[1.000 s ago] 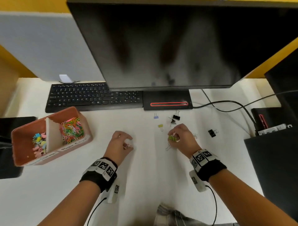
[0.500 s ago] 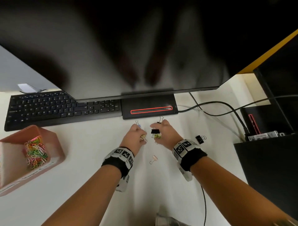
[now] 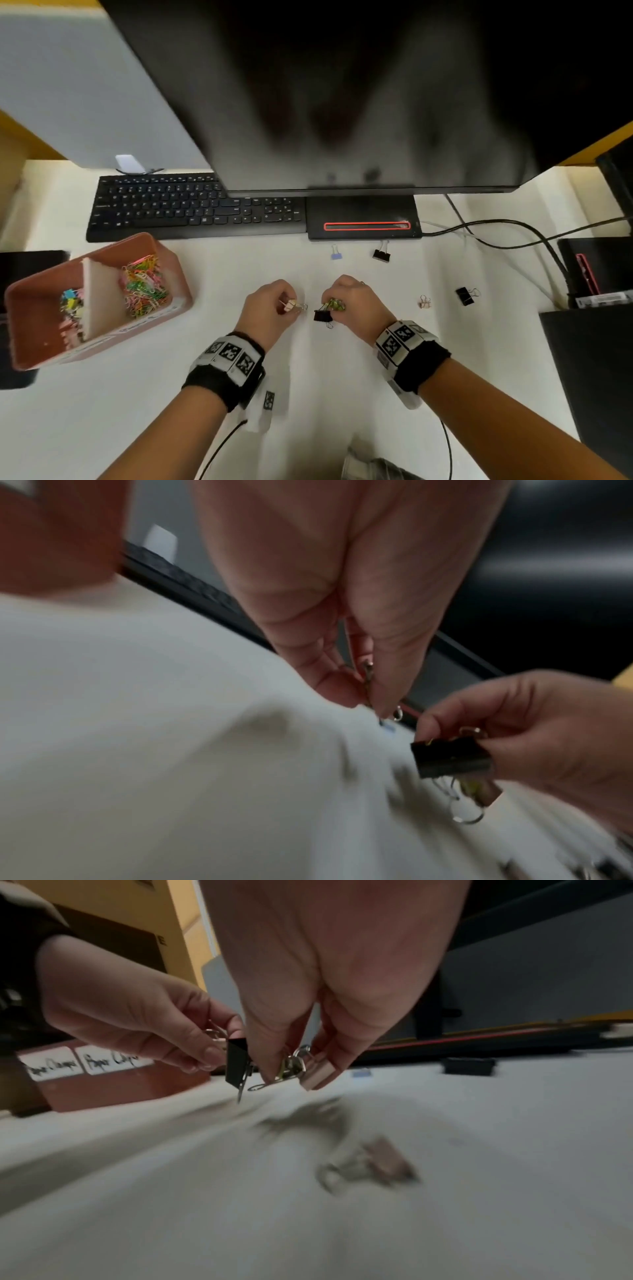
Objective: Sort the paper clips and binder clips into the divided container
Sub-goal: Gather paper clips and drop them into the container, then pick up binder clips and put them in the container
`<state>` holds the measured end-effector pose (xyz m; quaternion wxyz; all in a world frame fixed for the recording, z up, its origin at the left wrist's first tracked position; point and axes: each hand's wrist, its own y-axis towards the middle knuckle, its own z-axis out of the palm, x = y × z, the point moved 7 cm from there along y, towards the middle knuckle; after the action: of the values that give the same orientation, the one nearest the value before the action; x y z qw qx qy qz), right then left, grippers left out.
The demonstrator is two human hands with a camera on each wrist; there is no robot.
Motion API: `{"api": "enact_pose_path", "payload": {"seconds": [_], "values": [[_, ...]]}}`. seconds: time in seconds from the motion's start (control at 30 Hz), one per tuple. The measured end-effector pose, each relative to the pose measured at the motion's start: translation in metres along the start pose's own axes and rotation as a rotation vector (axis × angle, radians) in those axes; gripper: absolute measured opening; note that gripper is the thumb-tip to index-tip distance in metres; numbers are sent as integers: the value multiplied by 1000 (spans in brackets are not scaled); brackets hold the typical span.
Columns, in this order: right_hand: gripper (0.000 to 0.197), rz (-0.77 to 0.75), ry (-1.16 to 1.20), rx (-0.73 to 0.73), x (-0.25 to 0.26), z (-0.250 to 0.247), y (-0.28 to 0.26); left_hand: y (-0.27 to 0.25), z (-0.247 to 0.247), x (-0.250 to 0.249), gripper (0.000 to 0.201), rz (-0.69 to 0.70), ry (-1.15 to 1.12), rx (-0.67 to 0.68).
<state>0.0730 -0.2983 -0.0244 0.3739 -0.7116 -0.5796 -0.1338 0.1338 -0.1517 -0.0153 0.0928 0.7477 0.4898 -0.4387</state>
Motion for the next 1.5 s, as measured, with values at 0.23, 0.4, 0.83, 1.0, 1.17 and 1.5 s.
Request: {"api": "enact_pose_path", "payload": {"seconds": [0.23, 0.4, 0.83, 1.0, 1.17, 1.5], "values": [[19, -320, 126, -1, 165, 35, 23, -100, -167, 74, 22, -228, -82, -367], [18, -487, 180, 24, 306, 85, 61, -136, -270, 136, 22, -428, -45, -574], [19, -330, 291, 79, 302, 96, 81, -108, -279, 115, 38, -262, -91, -360], [21, -224, 2, -124, 162, 42, 33, -63, -192, 53, 31, -33, -26, -193], [40, 36, -269, -20, 18, 16, -22, -7, -75, -4, 38, 188, 91, 59], [23, 18, -169, 88, -60, 6, -53, 78, 69, -41, 59, 240, 571, 369]]}}
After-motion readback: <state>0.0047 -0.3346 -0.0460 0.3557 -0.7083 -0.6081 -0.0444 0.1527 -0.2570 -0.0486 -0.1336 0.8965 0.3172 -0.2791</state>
